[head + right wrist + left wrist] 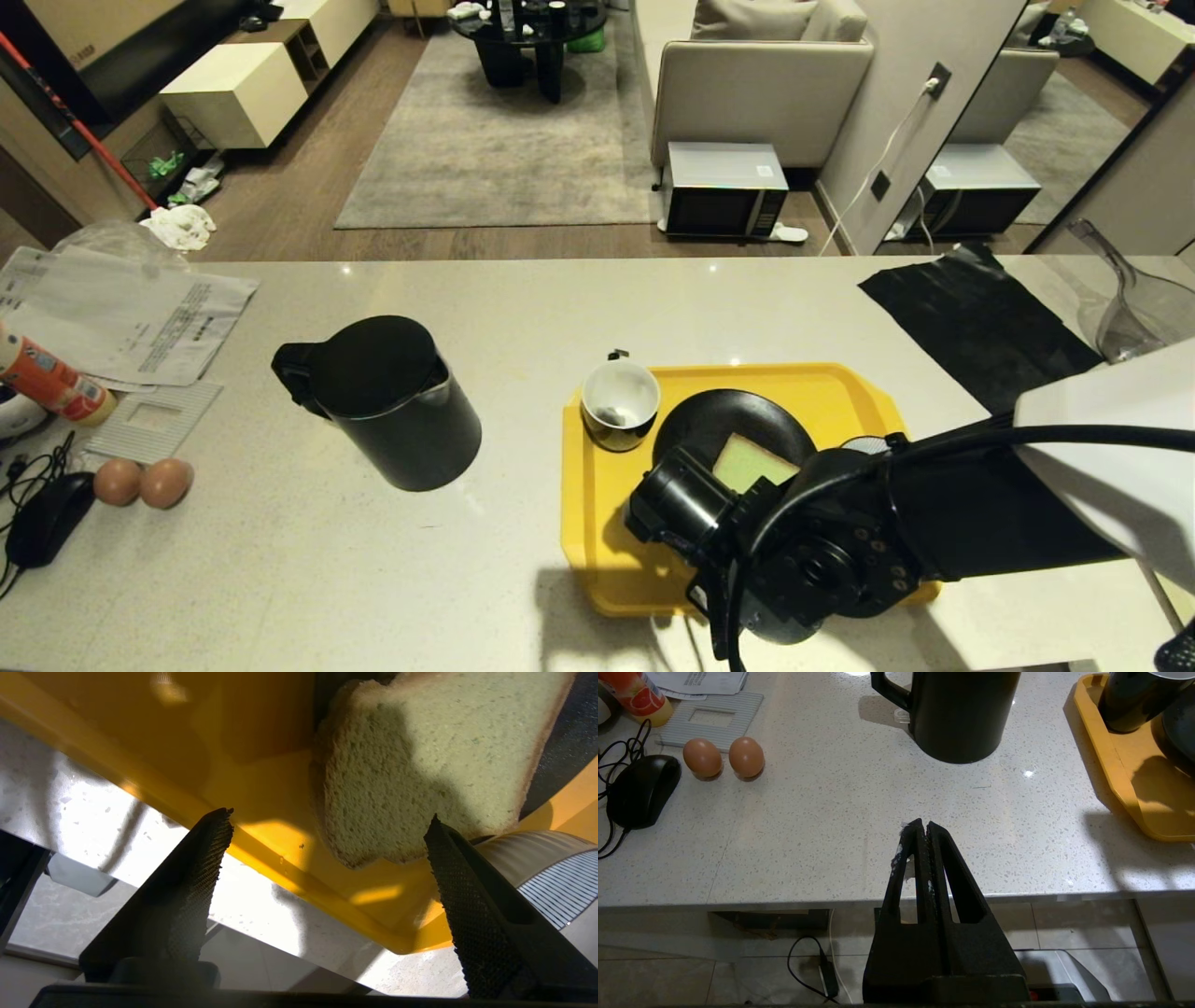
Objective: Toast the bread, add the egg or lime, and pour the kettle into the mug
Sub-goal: Pick up the bread slice
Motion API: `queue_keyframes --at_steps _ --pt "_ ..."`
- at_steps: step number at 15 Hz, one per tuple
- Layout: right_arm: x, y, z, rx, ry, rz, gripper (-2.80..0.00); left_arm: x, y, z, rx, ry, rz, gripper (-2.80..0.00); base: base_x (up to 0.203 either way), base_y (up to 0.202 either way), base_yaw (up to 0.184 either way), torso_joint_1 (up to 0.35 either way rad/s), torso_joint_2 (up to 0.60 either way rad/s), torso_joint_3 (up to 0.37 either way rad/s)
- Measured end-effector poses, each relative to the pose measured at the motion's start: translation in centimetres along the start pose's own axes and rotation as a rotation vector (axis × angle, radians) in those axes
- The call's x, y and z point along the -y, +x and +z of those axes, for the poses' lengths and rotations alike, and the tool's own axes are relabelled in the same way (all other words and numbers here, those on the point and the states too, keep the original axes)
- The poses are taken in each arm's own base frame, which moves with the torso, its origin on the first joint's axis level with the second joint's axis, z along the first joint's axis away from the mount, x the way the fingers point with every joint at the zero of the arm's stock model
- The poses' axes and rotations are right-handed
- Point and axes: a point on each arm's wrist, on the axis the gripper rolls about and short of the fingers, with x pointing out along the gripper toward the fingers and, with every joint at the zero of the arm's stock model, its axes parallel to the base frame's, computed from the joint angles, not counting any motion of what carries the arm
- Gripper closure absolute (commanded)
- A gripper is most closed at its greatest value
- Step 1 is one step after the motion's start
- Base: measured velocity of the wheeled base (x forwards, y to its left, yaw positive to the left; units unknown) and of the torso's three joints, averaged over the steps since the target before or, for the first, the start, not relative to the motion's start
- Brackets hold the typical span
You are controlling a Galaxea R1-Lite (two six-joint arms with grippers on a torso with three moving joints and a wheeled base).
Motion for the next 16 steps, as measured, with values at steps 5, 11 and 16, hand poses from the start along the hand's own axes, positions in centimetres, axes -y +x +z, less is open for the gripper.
queue_keyframes --at_steps 5,11,16 --pt "-0.4 1.5 0.5 -0.023 0.000 -0.011 -2.80 0.0 0.0 0.0 0.000 0.000 0.000 0.00 0.000 0.000 0.000 0.000 0.00 0.000" --pt "0.7 2.6 1.4 -0.026 0.041 -0.054 -2.80 0.0 0.0 0.0 0.000 -0.001 0.000 0.00 0.000 0.000 0.000 0.000 0.00 0.000" --pt "1.8 3.3 1.2 -0.048 0.067 -0.072 -2.80 0.0 0.0 0.0 0.000 0.000 0.000 0.00 0.000 0.000 0.000 0.000 0.00 0.000"
